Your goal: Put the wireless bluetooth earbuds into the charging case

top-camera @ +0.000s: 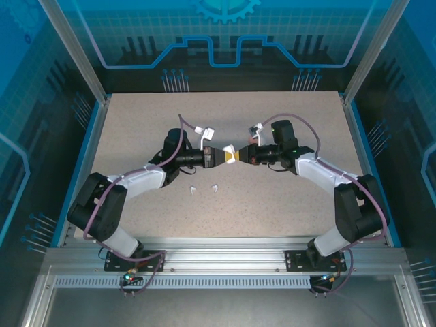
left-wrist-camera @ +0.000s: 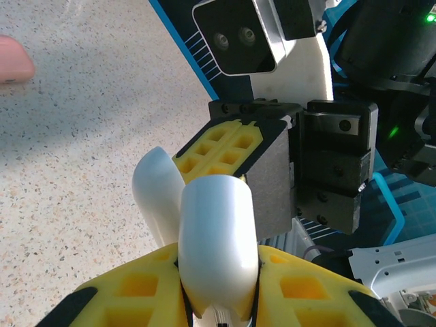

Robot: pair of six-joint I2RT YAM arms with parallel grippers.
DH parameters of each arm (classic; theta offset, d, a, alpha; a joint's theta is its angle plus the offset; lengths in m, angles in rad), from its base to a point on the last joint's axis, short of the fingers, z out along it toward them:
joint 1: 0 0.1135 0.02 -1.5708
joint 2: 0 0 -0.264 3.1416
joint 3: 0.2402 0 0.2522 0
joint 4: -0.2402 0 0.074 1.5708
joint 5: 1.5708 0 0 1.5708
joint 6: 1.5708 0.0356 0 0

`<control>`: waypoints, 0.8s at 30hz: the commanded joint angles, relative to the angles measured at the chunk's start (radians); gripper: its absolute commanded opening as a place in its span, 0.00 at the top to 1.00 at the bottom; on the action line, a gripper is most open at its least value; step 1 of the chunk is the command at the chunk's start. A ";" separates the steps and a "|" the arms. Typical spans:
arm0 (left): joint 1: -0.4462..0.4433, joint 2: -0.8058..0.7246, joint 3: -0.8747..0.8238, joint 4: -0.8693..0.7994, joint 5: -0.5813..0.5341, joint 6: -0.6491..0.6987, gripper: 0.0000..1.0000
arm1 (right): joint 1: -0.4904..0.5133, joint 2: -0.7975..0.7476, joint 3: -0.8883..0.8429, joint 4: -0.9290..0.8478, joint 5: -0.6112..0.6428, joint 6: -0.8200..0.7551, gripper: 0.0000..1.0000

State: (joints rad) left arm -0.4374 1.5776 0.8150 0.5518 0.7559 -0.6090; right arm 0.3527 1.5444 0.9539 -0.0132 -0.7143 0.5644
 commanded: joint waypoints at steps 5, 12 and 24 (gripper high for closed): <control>-0.006 0.012 0.005 -0.011 -0.004 0.006 0.55 | 0.006 -0.010 0.045 -0.032 0.012 -0.020 1.00; 0.013 -0.048 0.094 -0.264 -0.023 0.156 0.18 | -0.004 -0.016 0.143 -0.261 0.160 -0.185 1.00; 0.095 0.138 0.551 -0.995 0.189 0.605 0.05 | -0.008 0.030 0.256 -0.422 0.284 -0.535 1.00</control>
State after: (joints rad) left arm -0.3428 1.6558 1.3109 -0.1696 0.8600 -0.1749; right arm 0.3527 1.5475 1.1751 -0.3840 -0.4370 0.1501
